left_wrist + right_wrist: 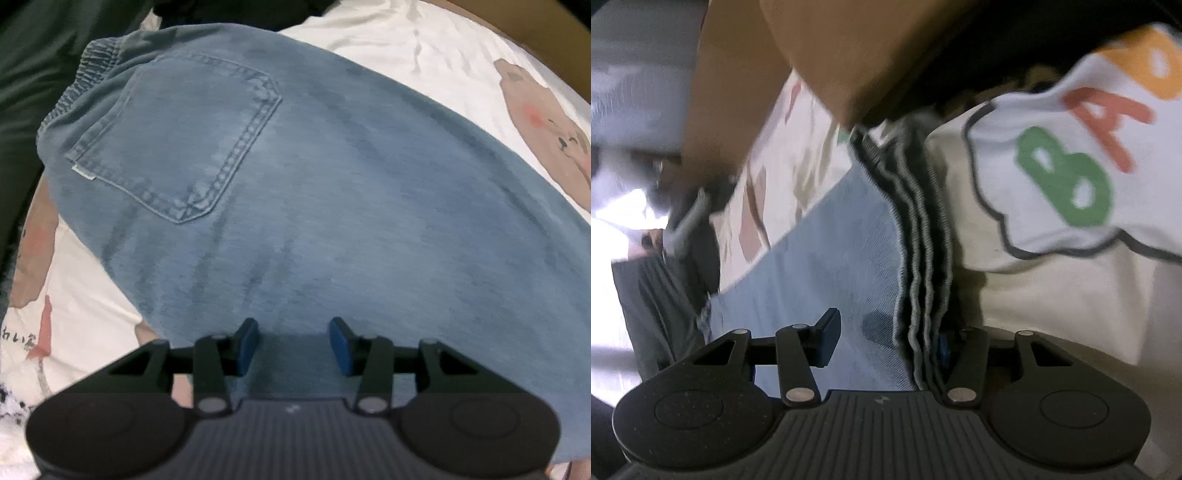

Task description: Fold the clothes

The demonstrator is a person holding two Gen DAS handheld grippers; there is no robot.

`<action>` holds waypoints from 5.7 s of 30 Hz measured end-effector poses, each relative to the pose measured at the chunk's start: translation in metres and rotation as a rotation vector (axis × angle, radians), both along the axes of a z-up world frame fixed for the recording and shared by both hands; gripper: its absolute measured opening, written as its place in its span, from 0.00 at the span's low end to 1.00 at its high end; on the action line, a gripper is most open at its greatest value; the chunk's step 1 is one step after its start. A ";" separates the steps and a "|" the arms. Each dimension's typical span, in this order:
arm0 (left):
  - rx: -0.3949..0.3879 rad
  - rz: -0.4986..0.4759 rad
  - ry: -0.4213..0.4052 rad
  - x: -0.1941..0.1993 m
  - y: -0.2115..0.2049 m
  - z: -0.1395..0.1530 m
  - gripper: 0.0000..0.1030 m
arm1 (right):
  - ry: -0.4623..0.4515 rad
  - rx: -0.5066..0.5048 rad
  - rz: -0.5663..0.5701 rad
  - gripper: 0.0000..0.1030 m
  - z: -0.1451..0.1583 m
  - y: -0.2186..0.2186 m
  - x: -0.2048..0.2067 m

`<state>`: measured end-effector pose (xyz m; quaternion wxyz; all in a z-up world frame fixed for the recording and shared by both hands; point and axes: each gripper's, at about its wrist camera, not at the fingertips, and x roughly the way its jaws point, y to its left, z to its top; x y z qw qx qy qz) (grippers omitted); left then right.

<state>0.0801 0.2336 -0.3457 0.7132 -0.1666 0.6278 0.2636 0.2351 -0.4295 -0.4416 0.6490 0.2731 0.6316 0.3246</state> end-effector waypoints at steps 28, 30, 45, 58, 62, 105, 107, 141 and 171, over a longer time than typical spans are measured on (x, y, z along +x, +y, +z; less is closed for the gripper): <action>0.027 -0.010 -0.037 -0.023 0.001 0.020 0.45 | 0.027 -0.132 0.064 0.12 0.012 0.003 0.002; 0.027 -0.013 -0.043 -0.025 0.000 0.019 0.45 | 0.019 -0.148 0.081 0.09 0.017 0.006 0.002; 0.029 -0.060 -0.100 -0.049 0.018 0.023 0.45 | -0.084 -0.122 0.157 0.09 0.141 0.052 0.003; 0.003 -0.042 -0.126 -0.076 0.017 0.030 0.46 | -0.230 -0.087 0.212 0.09 0.239 0.085 -0.001; 0.010 -0.031 -0.113 -0.080 0.017 0.032 0.46 | -0.213 -0.067 0.160 0.08 0.246 0.074 0.004; -0.198 -0.327 -0.265 0.010 -0.022 0.039 0.47 | -0.365 -0.270 0.112 0.09 0.389 0.064 0.068; -0.232 -0.350 -0.283 0.015 -0.029 0.032 0.47 | -0.361 -0.290 0.125 0.09 0.393 0.075 0.066; -0.555 -0.548 -0.309 0.085 -0.135 -0.025 0.25 | -0.457 -0.230 0.191 0.09 0.463 0.266 0.001; -0.465 -0.469 -0.365 0.225 -0.147 -0.032 0.17 | -0.444 -0.189 0.169 0.09 0.436 0.263 0.030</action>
